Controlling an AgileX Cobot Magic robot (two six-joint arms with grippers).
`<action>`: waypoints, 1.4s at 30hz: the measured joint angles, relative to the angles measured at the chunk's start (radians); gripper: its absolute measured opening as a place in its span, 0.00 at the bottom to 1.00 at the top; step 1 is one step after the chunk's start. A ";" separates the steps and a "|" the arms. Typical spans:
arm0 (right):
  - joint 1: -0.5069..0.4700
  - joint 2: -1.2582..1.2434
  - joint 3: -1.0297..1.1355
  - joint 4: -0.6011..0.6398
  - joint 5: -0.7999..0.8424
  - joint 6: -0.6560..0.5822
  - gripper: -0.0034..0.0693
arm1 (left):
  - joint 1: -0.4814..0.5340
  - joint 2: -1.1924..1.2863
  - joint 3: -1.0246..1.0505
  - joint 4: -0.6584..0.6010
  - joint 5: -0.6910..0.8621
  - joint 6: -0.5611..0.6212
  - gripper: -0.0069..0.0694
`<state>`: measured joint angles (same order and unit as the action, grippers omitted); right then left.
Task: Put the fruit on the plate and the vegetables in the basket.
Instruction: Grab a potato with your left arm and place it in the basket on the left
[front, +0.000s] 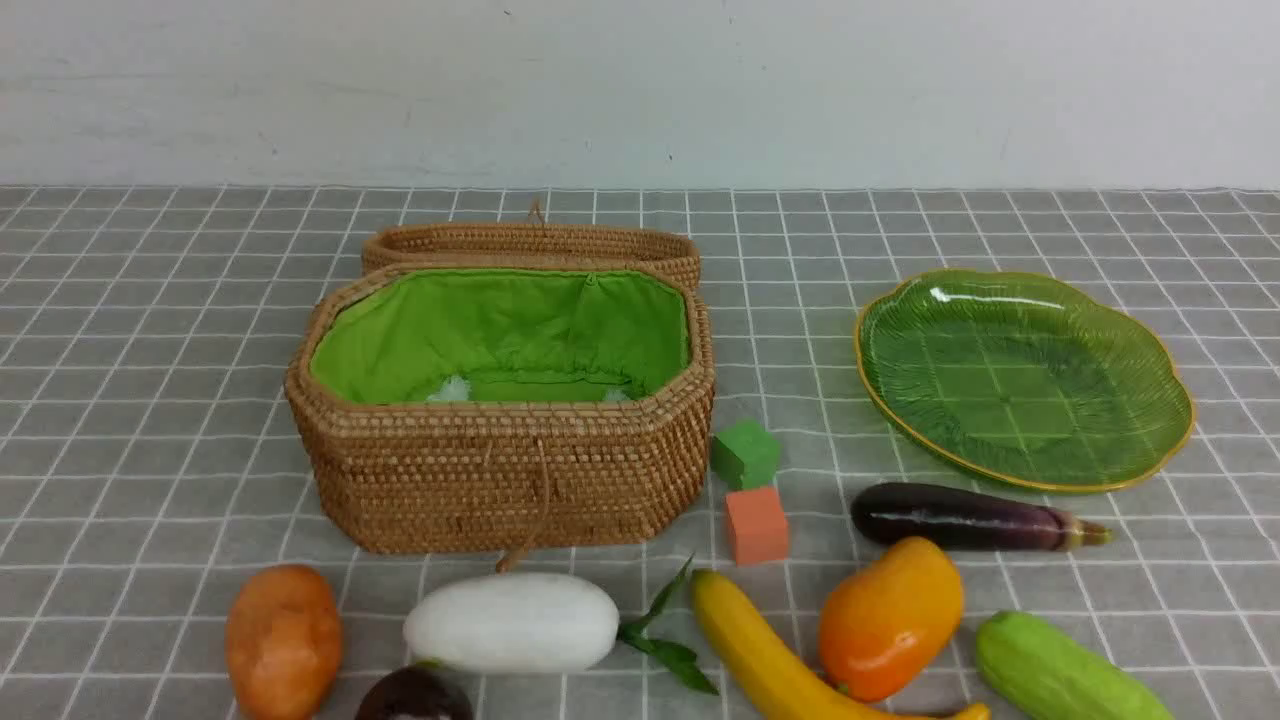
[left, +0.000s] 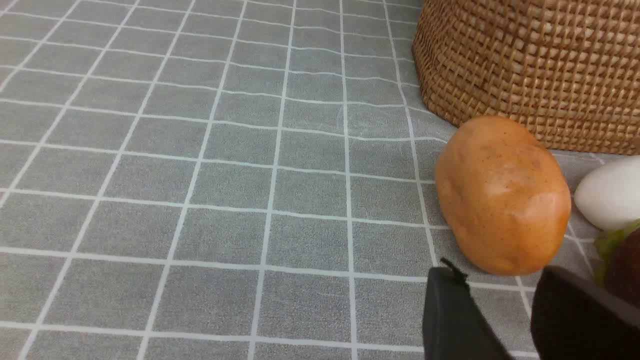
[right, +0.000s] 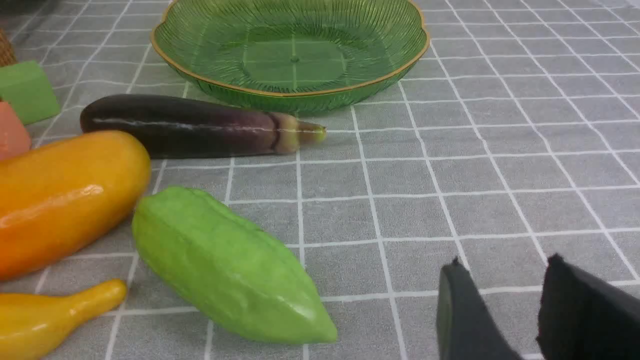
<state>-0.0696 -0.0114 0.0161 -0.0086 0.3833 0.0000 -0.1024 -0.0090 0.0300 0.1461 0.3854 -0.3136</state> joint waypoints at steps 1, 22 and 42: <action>0.000 0.000 0.000 0.000 0.000 0.000 0.38 | 0.000 0.000 0.000 0.000 0.000 0.000 0.40; 0.000 0.000 0.000 0.000 0.000 0.000 0.38 | 0.000 0.000 0.000 0.000 0.000 0.000 0.40; 0.000 0.000 0.000 0.000 0.000 0.000 0.38 | 0.000 0.000 0.000 -0.118 -0.097 -0.066 0.40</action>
<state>-0.0696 -0.0114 0.0161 -0.0086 0.3833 0.0000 -0.1024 -0.0090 0.0303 0.0282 0.2883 -0.3797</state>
